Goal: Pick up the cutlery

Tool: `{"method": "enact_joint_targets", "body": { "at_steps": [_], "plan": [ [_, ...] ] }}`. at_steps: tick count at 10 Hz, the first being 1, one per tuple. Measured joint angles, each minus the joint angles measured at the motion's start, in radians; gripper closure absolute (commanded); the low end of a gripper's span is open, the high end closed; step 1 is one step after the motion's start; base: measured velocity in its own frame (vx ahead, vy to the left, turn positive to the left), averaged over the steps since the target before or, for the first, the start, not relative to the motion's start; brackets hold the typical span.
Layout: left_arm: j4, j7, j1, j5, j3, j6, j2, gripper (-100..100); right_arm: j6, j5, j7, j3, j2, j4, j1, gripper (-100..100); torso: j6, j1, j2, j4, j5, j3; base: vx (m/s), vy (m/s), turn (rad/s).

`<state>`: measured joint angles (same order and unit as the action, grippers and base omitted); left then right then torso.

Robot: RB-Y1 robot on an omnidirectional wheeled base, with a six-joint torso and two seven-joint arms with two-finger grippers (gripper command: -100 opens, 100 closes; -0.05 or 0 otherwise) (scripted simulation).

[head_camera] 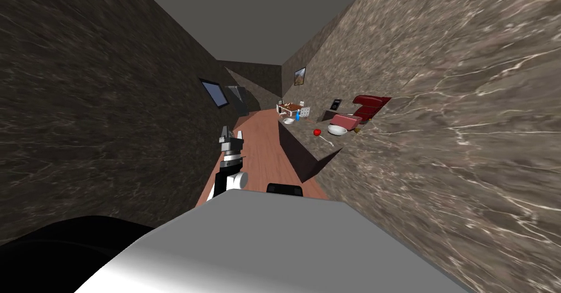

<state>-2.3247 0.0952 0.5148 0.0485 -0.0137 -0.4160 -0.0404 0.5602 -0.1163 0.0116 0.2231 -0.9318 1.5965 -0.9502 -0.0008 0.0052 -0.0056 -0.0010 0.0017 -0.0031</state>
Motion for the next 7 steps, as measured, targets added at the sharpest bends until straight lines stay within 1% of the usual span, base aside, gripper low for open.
{"method": "enact_joint_targets", "body": {
  "at_steps": [1, 2, 3, 4, 5, 6, 7],
  "plan": [
    [0.000, 0.000, 0.000, 0.000, 0.000, 0.000, 0.000, 0, -0.012, 0.003, -0.006, 0.004, -0.031, -0.023, -0.006, -100, 0.000, 0.002, -0.001, 0.000, 0.000, -0.001, 0.073, 0.114, 0.028],
    [0.000, 0.000, 0.000, 0.000, 0.000, 0.000, 0.000, 0, -0.007, 0.003, -0.015, 0.010, -0.056, -0.062, -0.002, -100, 0.000, 0.002, -0.001, 0.000, 0.000, 0.000, 0.084, 0.117, 0.073],
    [0.000, 0.000, 0.000, 0.000, 0.000, 0.000, 0.000, 0, -0.014, 0.007, -0.026, 0.009, -0.090, -0.080, -0.020, -100, 0.000, 0.002, -0.001, 0.000, 0.000, -0.001, 0.084, 0.076, 0.025],
    [0.000, 0.000, 0.000, 0.000, 0.000, 0.000, 0.000, 0, -0.017, 0.009, -0.031, 0.011, -0.125, -0.102, -0.020, -100, 0.000, 0.000, -0.001, 0.000, 0.000, -0.001, 0.118, 0.105, 0.094],
    [0.000, 0.000, 0.000, 0.000, 0.000, 0.000, 0.000, 0, -0.009, 0.008, -0.049, 0.020, -0.147, -0.148, -0.022, -100, 0.000, 0.001, -0.003, -0.001, 0.000, -0.002, 0.092, 0.089, 0.033],
    [0.000, 0.000, 0.000, 0.000, 0.000, 0.000, 0.000, 0, -0.019, 0.010, -0.058, 0.024, -0.176, -0.159, -0.023, -100, 0.000, 0.000, -0.002, -0.001, 0.000, -0.001, 0.115, 0.093, 0.080],
    [0.000, 0.000, 0.000, 0.000, 0.000, 0.000, 0.000, 0, -0.021, 0.013, -0.066, 0.031, -0.210, -0.199, -0.020, -100, 0.000, 0.000, -0.003, -0.001, 0.000, -0.002, 0.104, 0.077, 0.050]
  ]
}}
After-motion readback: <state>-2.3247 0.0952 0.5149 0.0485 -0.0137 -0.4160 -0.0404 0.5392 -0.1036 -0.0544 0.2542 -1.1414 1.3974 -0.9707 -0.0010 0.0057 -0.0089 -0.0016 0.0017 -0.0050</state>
